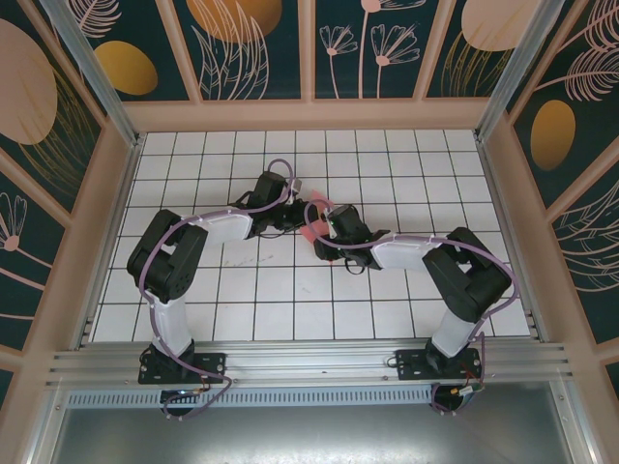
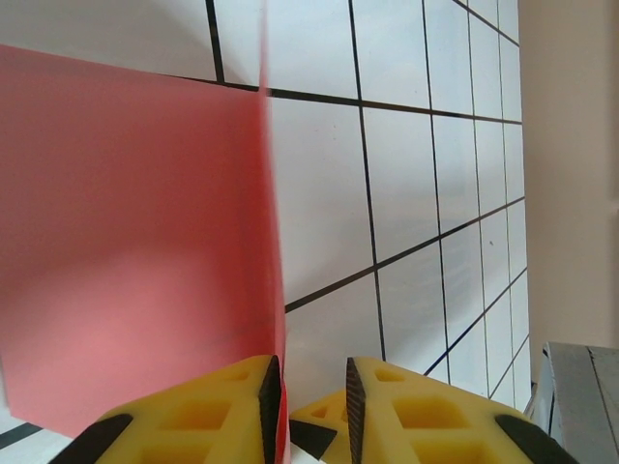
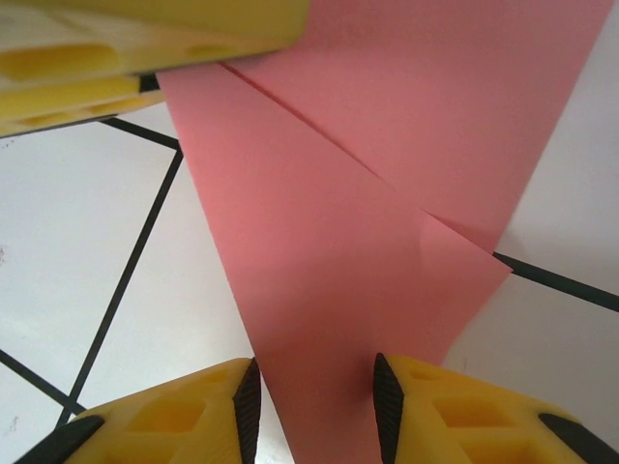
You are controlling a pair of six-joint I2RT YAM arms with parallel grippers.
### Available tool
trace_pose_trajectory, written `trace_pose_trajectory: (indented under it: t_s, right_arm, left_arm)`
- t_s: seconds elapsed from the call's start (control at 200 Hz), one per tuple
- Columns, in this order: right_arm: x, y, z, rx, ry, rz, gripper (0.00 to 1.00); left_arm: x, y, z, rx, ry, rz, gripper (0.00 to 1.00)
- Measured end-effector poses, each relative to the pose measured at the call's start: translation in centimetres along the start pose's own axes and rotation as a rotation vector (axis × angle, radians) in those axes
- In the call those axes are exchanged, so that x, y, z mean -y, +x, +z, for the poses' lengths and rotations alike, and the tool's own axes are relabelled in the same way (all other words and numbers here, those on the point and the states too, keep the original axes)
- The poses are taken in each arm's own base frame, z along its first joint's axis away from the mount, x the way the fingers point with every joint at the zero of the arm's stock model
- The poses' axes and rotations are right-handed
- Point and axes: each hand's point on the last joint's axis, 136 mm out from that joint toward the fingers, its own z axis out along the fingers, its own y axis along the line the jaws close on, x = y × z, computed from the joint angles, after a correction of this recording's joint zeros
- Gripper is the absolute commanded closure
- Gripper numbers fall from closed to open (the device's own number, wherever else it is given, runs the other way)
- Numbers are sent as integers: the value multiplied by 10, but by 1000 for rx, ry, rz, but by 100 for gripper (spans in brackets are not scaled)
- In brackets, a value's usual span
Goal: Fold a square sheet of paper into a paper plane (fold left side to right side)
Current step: Fourth fold the wing at the center of the table.
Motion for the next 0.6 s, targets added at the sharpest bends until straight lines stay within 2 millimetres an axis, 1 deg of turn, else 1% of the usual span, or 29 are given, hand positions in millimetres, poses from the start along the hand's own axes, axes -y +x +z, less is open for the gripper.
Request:
trace_pose_trajectory:
  t_s: [0.15, 0.31, 0.445, 0.601]
  right_arm:
    - [0, 1, 1, -2, 1, 7, 67]
    - [1, 1, 1, -4, 1, 7, 75]
    - [1, 1, 1, -5, 1, 7, 79]
    - [1, 2, 1, -5, 2, 7, 85]
  left_arm:
    - [2, -1, -2, 4, -2, 1, 68]
    - [6, -5, -7, 24, -5, 7, 65]
    - [7, -7, -9, 36, -8, 11, 62]
    - [7, -10, -13, 54, -22, 15, 58]
